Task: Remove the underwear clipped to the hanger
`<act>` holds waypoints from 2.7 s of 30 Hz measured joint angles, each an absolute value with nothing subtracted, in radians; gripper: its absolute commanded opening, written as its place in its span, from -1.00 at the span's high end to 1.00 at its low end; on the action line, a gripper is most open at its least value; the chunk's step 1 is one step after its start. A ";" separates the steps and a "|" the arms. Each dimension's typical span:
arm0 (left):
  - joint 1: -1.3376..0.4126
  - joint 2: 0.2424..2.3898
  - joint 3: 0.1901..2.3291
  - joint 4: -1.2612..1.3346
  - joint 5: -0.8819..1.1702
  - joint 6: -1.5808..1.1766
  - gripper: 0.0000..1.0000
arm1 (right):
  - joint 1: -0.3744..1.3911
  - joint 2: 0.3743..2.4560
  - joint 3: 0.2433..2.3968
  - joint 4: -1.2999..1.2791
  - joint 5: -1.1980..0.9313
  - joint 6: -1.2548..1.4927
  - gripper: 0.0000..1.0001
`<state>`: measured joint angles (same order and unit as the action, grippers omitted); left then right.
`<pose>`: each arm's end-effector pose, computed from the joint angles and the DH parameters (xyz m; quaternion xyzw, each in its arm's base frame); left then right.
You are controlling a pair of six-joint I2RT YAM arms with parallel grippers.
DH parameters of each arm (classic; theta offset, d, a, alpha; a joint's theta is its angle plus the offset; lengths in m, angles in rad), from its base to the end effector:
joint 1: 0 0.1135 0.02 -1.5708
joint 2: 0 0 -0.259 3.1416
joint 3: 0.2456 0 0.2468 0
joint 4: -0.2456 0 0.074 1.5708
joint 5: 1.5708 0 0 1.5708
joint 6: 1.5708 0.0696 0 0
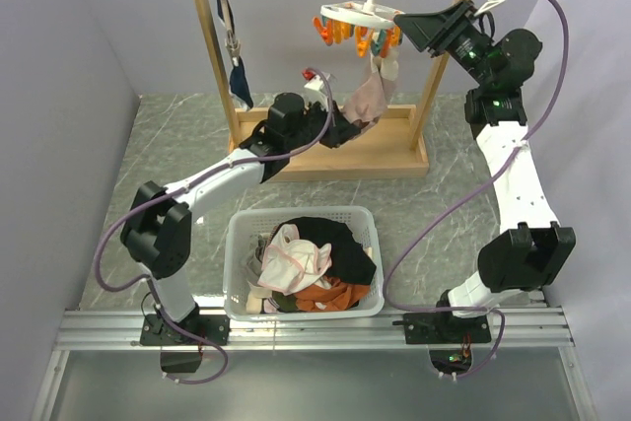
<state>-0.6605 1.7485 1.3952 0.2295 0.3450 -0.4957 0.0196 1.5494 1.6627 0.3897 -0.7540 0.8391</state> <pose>0.3406 -0.2944 0.3247 0.1740 0.7265 -0.4641 0.4759 0.3538 0.0546 0.5193 -0.1022 0.5602 0.5035 0.6497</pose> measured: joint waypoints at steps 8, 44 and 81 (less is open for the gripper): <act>-0.661 1.864 1.477 0.301 0.430 -0.626 0.99 | 0.110 1.612 1.833 0.198 -0.791 0.687 -0.25; -0.609 1.876 1.499 0.409 0.693 -0.808 0.99 | 0.243 1.526 1.738 -0.204 -0.624 0.131 -0.31; -0.609 1.812 1.423 0.409 0.694 -0.810 0.99 | 0.351 1.622 1.852 -0.169 -0.287 0.107 0.97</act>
